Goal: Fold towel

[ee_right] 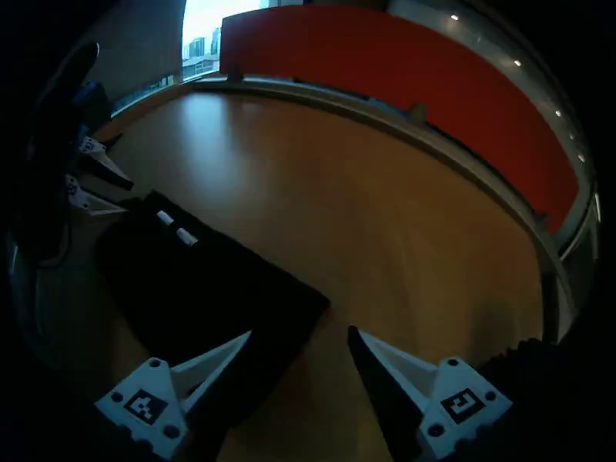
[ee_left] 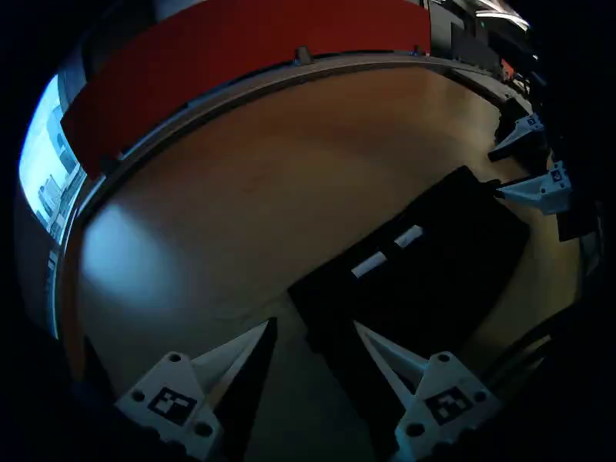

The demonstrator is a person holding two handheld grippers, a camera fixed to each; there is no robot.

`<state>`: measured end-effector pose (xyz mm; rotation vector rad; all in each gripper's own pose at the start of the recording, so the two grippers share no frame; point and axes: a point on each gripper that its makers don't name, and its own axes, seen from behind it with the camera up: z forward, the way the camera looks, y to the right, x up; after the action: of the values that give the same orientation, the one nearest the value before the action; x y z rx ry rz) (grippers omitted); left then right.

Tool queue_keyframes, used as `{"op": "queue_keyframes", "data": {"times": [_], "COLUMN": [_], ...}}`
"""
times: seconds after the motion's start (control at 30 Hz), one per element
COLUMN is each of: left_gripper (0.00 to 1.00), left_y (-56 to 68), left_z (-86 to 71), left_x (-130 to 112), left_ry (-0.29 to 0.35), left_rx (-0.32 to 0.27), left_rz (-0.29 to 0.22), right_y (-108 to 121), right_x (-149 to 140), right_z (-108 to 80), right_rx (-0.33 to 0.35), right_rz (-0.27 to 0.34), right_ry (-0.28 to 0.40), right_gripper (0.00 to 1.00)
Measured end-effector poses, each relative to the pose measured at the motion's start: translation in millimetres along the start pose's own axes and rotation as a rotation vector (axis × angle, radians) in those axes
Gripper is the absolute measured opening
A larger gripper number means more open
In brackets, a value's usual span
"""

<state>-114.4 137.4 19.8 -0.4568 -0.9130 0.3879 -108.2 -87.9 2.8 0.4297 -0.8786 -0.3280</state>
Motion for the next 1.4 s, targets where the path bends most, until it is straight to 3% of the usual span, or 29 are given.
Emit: {"op": "queue_keyframes", "data": {"times": [0.37,0.43,0.5,0.57,0.87,1.4], "left_gripper": [0.65,0.68,0.79,0.98,1.00,1.00], "left_y": [-11.4,-14.4,-18.2,-22.4,-22.6,-8.9], "left_z": [-2.6,-3.6,-4.8,-6.4,-13.5,-36.8], "left_x": [8,9,11,11,6,-14], "left_ry": [0.017,0.021,0.025,0.030,0.031,0.037], "left_rx": [0.027,0.035,0.044,0.056,0.051,0.033], "left_rz": [-0.007,-0.009,-0.011,-0.010,-0.026,-0.092], "right_y": [6,8,10,12,10,-14], "right_x": [9,11,13,14,16,-3], "right_z": [-0.7,-1.7,-2.9,-4.5,-13.0,-39.3], "right_rx": [-0.023,-0.029,-0.036,-0.042,-0.039,-0.009], "right_rz": [-0.010,-0.013,-0.017,-0.018,-0.007,-0.004], "right_ry": [0.020,0.024,0.029,0.034,0.051,0.060], "right_gripper": [0.87,0.94,0.99,0.99,0.99,0.99]}}
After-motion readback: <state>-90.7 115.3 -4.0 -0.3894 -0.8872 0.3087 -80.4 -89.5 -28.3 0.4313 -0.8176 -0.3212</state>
